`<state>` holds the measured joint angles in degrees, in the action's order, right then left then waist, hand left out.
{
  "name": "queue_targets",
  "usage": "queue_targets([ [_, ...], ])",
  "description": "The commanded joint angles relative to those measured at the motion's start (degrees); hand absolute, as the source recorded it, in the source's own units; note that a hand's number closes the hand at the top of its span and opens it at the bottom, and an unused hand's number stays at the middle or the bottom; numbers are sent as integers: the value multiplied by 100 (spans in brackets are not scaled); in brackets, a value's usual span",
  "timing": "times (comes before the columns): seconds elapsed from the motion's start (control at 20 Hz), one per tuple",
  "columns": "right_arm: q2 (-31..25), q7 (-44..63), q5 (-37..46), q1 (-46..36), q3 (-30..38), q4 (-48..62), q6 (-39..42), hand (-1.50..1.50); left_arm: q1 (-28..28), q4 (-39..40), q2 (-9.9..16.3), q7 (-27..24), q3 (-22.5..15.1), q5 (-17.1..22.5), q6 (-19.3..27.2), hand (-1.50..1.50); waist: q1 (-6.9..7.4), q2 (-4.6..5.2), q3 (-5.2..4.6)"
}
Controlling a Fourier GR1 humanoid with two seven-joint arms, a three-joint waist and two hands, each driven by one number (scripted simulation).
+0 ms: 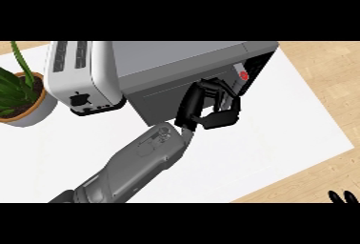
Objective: Pick up the milk, place it into the microwave and close the microwave
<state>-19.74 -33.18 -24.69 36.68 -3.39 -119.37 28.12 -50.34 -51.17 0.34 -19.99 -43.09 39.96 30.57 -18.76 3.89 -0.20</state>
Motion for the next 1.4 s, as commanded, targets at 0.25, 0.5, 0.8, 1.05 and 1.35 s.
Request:
queue_targets([
  [0.25,-201,71,-301,98,20,-247,233,-150,-471,490,-32,-180,125,360,-26,150,-188,73,20],
  [0.5,-302,81,-328,81,232,-444,179,-150,-487,623,-32,-347,76,462,-55,150,-210,76,12],
  [0.8,-336,152,-631,178,143,-491,285,-150,-581,672,-33,-480,75,611,-27,150,-238,106,24],
  [1.05,-432,243,-815,252,157,-584,336,-150,-629,738,-33,-525,37,742,-3,150,-247,109,23],
  [1.35,-563,282,-923,305,293,-737,385,-150,-643,831,-34,-638,-41,864,44,150,-291,90,20],
])
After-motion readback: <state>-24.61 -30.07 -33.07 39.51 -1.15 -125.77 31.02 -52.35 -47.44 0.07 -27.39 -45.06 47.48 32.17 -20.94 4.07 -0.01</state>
